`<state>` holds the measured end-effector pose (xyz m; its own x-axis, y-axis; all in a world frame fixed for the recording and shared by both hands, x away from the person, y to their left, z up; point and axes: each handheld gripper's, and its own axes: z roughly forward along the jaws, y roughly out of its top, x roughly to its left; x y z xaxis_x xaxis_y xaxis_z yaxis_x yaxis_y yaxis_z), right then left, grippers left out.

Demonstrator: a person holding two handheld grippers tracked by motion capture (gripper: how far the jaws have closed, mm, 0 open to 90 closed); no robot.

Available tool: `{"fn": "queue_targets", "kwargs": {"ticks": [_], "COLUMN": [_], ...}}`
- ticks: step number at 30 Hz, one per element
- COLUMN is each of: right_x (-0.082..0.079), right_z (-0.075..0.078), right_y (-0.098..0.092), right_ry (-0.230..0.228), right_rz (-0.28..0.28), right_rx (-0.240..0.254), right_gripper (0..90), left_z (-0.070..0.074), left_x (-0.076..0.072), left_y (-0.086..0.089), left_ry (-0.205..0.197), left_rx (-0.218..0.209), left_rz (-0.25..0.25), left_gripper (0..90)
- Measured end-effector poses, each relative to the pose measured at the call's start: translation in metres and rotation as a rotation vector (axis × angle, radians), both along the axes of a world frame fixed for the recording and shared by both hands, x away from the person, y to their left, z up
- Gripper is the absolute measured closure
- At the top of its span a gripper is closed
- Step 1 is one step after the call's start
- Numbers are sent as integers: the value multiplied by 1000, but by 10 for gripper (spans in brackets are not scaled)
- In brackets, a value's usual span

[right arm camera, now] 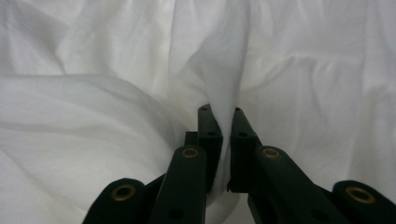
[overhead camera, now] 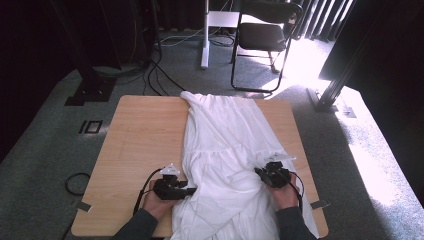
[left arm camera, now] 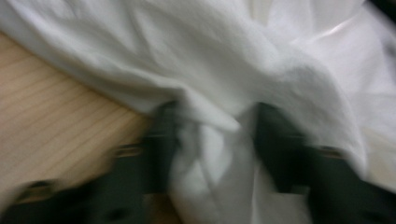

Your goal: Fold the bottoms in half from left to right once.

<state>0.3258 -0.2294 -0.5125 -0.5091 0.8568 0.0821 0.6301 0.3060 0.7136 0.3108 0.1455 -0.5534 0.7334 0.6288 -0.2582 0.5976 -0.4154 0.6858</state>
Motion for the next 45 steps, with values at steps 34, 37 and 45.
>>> {"fn": "queue_targets", "kwargs": {"ticks": [34, 37, 45], "right_x": [-36, -26, -8], "right_z": [62, 38, -18], "right_y": [-77, -92, -102], "right_ry": [-241, -147, 8], "right_rz": [-209, -229, -267], "right_rx": [73, 47, 30], "right_gripper": [869, 865, 758], "left_z": [109, 88, 32], "left_x": [-30, -20, 13], "left_y": [21, 22, 23], "left_ry": [-344, -277, -126], "left_rx": [-12, 17, 61], "left_rz": [67, 85, 171], "left_gripper": [619, 569, 391]}}
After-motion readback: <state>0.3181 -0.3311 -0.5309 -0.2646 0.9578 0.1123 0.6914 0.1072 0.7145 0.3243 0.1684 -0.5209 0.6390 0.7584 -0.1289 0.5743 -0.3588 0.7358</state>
